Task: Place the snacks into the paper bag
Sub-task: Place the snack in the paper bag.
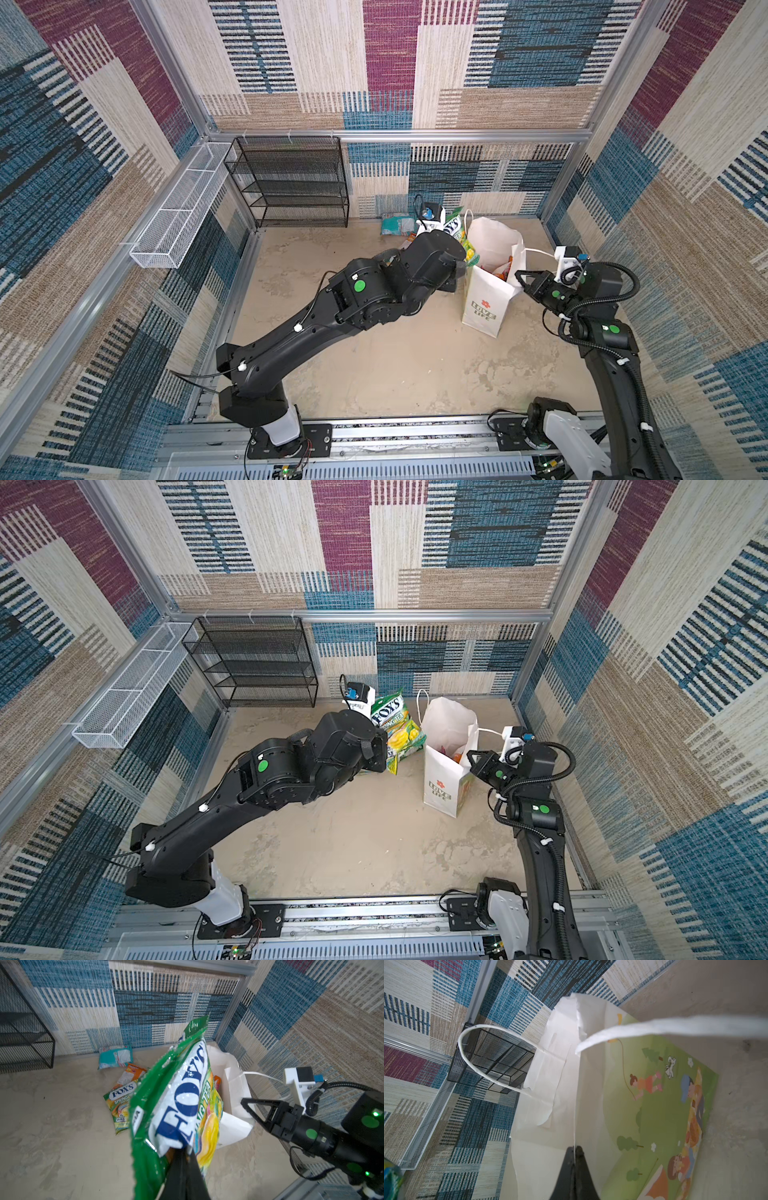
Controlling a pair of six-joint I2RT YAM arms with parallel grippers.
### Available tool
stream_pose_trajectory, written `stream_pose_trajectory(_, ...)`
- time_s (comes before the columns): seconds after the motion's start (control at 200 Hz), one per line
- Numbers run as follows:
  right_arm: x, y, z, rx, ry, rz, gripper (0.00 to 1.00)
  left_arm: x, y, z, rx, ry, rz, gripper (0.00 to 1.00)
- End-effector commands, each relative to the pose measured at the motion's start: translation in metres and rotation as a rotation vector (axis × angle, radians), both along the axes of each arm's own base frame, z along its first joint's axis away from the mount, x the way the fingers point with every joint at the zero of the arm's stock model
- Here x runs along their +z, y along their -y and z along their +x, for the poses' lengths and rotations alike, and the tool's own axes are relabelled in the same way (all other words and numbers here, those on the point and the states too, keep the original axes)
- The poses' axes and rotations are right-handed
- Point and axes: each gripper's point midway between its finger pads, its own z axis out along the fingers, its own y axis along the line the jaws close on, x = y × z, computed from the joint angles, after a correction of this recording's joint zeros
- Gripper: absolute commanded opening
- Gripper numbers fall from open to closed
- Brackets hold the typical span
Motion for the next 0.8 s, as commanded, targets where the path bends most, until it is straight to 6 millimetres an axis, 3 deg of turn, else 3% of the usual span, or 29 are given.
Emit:
stream_pose_trajectory(0.0,0.023,-0.014,-0.003,0.072,0.064,0.048,0.0,0.024,0.004,0.011,0.007,0.11,0.039,0.0)
stream_pose_trajectory(0.165,0.031,-0.029,-0.012,0.132,0.08,0.1,0.0,0.04,0.022,0.016,-0.019,0.155,0.032,0.0)
stream_pose_trajectory(0.255,0.033,-0.031,-0.014,0.138,0.085,0.095,0.0,0.035,0.034,0.022,-0.026,0.166,0.053,0.0)
stream_pose_trajectory(0.446,0.019,-0.03,-0.013,0.137,0.058,0.087,0.0,0.009,0.06,0.03,-0.052,0.16,0.125,0.0)
stream_pose_trajectory(0.791,0.009,-0.025,-0.014,0.105,0.046,0.053,0.0,-0.036,0.087,0.046,-0.058,0.165,0.267,0.0)
